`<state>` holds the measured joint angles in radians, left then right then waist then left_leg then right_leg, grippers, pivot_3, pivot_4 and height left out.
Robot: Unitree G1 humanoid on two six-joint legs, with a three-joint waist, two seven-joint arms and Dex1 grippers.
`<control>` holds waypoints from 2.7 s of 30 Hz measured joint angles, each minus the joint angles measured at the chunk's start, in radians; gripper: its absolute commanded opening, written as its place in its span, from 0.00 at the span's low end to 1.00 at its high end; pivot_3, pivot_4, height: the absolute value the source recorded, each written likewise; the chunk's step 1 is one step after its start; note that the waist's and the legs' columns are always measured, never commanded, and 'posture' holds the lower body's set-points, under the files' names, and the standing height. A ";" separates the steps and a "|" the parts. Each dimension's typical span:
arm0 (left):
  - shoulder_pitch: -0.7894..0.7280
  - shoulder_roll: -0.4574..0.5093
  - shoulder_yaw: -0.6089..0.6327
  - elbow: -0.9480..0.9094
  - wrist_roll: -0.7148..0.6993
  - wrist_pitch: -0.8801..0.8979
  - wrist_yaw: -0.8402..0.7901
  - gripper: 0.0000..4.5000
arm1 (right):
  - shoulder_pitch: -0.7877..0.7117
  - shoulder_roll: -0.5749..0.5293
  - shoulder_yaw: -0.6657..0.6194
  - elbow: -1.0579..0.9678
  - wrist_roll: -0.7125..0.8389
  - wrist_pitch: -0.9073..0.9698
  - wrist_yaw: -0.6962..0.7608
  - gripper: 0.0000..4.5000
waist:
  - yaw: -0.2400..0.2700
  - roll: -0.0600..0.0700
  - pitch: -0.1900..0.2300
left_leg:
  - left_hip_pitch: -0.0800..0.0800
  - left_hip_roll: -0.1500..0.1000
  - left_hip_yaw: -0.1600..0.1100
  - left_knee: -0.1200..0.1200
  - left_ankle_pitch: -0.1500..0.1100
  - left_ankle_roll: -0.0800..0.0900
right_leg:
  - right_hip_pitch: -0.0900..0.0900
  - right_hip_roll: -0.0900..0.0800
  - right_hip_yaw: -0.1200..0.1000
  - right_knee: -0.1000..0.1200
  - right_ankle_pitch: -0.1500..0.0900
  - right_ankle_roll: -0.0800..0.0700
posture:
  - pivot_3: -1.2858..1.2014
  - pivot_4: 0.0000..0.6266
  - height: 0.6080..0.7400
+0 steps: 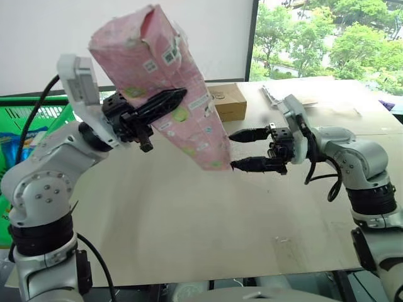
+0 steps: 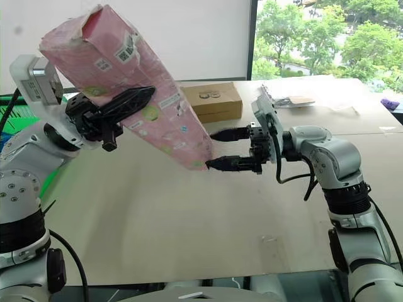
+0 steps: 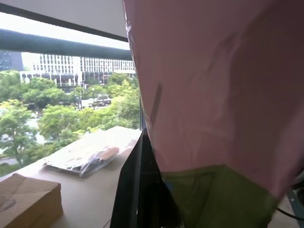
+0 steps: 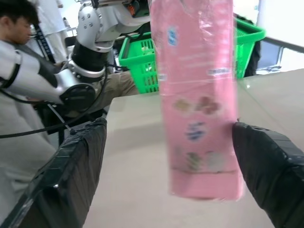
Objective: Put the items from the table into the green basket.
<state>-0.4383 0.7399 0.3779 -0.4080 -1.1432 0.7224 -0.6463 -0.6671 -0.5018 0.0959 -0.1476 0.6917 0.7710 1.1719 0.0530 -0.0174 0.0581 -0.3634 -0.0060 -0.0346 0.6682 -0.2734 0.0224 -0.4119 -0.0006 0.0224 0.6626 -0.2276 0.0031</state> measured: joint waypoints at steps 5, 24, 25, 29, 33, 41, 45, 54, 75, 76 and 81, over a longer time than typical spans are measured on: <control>0.005 0.122 0.055 0.076 0.163 -0.013 0.085 0.02 | 0.024 -0.043 -0.072 -0.025 0.016 -0.042 -0.002 1.00 | -0.001 0.000 0.001 | -0.001 0.000 0.000 -0.001 0.000 0.000 | -0.001 0.000 -0.001 0.000 0.000 0.000 | 0.57 0.00 0.88; -0.058 0.558 0.004 0.464 0.896 -0.069 0.287 0.02 | 0.016 -0.041 -0.150 -0.113 0.177 -0.015 -0.045 1.00 | 0.004 -0.004 0.002 | -0.002 0.001 0.000 -0.003 0.000 0.000 | -0.002 -0.007 -0.005 -0.002 -0.002 0.003 | 0.58 0.00 0.88; -0.061 0.565 0.004 0.475 0.909 -0.068 0.289 0.02 | 0.016 -0.040 -0.150 -0.112 0.177 -0.015 -0.045 1.00 | 0.005 -0.004 0.003 | -0.002 0.001 0.000 -0.003 0.000 0.000 | -0.002 -0.007 -0.006 -0.002 -0.002 0.003 | 0.58 0.00 0.88; -0.096 0.561 0.016 0.581 0.963 -0.049 0.336 0.02 | 0.016 -0.033 -0.147 -0.110 0.176 -0.024 -0.044 1.00 | 0.007 -0.004 0.002 | -0.001 0.001 -0.001 -0.003 0.000 0.000 | -0.002 -0.006 -0.006 -0.001 -0.002 0.003 | 0.58 0.00 0.88; -0.165 0.492 0.112 0.679 0.976 -0.051 0.443 0.02 | 0.016 -0.024 -0.144 -0.112 0.177 -0.032 -0.049 1.00 | 0.013 -0.006 0.001 | -0.002 0.001 -0.001 -0.003 0.000 0.000 | -0.002 -0.008 -0.006 -0.001 0.000 0.001 | 0.58 0.00 0.88; -0.126 0.455 0.261 0.786 1.027 -0.131 0.563 0.54 | 0.021 -0.023 -0.142 -0.113 0.176 -0.034 -0.062 1.00 | 0.018 -0.010 -0.001 | -0.003 0.000 -0.004 -0.003 0.000 0.000 | -0.002 -0.011 -0.006 -0.001 0.000 0.000 | 0.58 0.00 0.88; -0.113 0.446 0.270 0.788 1.029 -0.153 0.563 0.99 | 0.021 -0.023 -0.140 -0.113 0.176 -0.035 -0.062 1.00 | 0.024 -0.013 -0.003 | -0.003 -0.001 -0.005 -0.003 0.000 0.000 | -0.002 -0.013 -0.007 -0.001 0.000 0.000 | 0.58 0.00 0.88; -0.155 0.403 0.271 0.786 1.022 -0.200 0.587 0.99 | 0.021 -0.022 -0.130 -0.111 0.174 -0.041 -0.062 1.00 | 0.024 -0.012 -0.003 | -0.006 -0.002 -0.005 -0.003 0.000 0.000 | -0.004 -0.015 -0.007 -0.001 0.001 0.000 | 0.58 0.00 0.88; 0.226 -0.018 0.023 0.052 0.499 -0.082 0.173 0.99 | 0.325 -0.058 -0.144 0.003 -0.110 -0.306 -0.173 1.00 | 0.023 -0.011 -0.016 | -0.017 -0.003 0.000 -0.001 0.000 0.000 | -0.016 -0.016 -0.005 0.002 0.002 0.000 | 0.57 0.00 0.88; 0.308 -0.053 -0.028 0.041 0.529 -0.079 0.185 0.99 | 0.378 -0.057 -0.151 0.032 -0.140 -0.345 -0.182 1.00 | 0.024 -0.011 -0.016 | -0.017 -0.003 0.001 -0.001 0.000 0.000 | -0.015 -0.016 -0.005 0.002 0.002 0.001 | 0.57 0.00 0.88; 0.522 -0.157 -0.177 -0.062 0.644 -0.124 0.224 0.99 | 0.532 -0.052 -0.173 0.077 -0.195 -0.453 -0.203 1.00 | 0.026 -0.010 -0.016 | -0.014 -0.002 0.001 0.001 0.000 0.001 | -0.011 -0.015 -0.005 0.001 0.002 0.001 | 0.57 0.00 0.88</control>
<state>0.0834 0.5830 0.2010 -0.4702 -0.4995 0.5986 -0.4224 -0.1348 -0.5541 -0.0775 -0.0711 0.4966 0.3178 0.9693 0.0789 -0.0272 0.0422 -0.3774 -0.0083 -0.0339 0.6694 -0.2734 0.0232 -0.4231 -0.0156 0.0170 0.6635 -0.2258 0.0037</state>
